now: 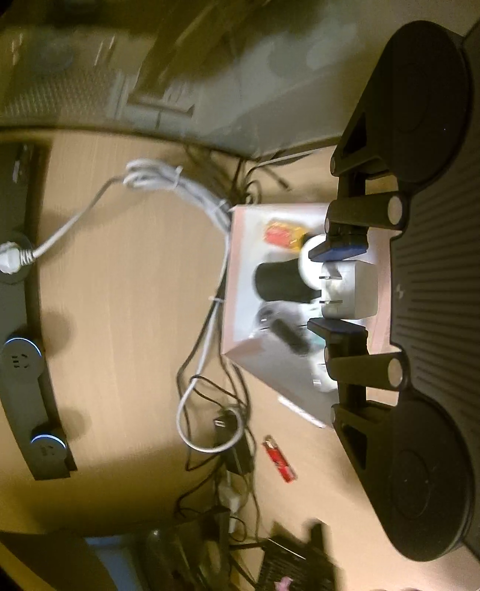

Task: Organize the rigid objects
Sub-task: 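Lower the white plug into the pink box with both tools and open them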

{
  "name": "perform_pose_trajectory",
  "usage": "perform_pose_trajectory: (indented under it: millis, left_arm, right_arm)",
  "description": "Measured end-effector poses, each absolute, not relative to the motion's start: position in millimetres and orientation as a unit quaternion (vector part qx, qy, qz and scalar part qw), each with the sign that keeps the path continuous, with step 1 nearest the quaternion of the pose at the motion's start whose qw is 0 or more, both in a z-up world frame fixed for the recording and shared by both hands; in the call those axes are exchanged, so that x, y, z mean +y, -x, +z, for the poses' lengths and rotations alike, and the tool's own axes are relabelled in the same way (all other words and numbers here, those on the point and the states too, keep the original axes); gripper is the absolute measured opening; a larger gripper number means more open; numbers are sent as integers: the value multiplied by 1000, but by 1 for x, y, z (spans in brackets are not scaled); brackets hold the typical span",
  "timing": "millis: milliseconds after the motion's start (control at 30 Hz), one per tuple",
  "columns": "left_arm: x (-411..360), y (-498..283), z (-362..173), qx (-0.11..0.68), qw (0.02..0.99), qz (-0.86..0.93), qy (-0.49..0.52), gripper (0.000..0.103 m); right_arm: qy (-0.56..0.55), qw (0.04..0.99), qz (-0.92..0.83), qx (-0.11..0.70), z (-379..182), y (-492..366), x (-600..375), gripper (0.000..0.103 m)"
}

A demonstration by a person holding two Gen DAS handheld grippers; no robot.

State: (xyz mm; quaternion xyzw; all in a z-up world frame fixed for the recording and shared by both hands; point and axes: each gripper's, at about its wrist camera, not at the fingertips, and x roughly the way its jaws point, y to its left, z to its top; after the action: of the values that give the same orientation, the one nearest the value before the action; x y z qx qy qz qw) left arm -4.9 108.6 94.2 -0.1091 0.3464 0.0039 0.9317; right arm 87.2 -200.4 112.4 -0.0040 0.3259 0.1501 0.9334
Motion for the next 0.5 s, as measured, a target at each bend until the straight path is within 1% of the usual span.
perform_pose_trajectory:
  millis: [167, 200, 233, 300, 500]
  left_arm:
    - [120, 21, 93, 354, 929, 23, 107, 50]
    - [122, 23, 93, 356, 928, 25, 107, 50]
    - [123, 25, 93, 358, 927, 27, 107, 50]
    - [126, 26, 91, 364, 925, 28, 106, 50]
    - [123, 10, 81, 371, 923, 3, 106, 50]
  right_arm:
    - [16, 939, 144, 313, 105, -131, -181, 33]
    - [24, 938, 144, 315, 103, -135, -177, 38]
    - [31, 937, 142, 318, 102, -138, -173, 45]
    - [30, 937, 144, 315, 100, -137, -169, 49]
    - [25, 931, 155, 329, 91, -119, -163, 49]
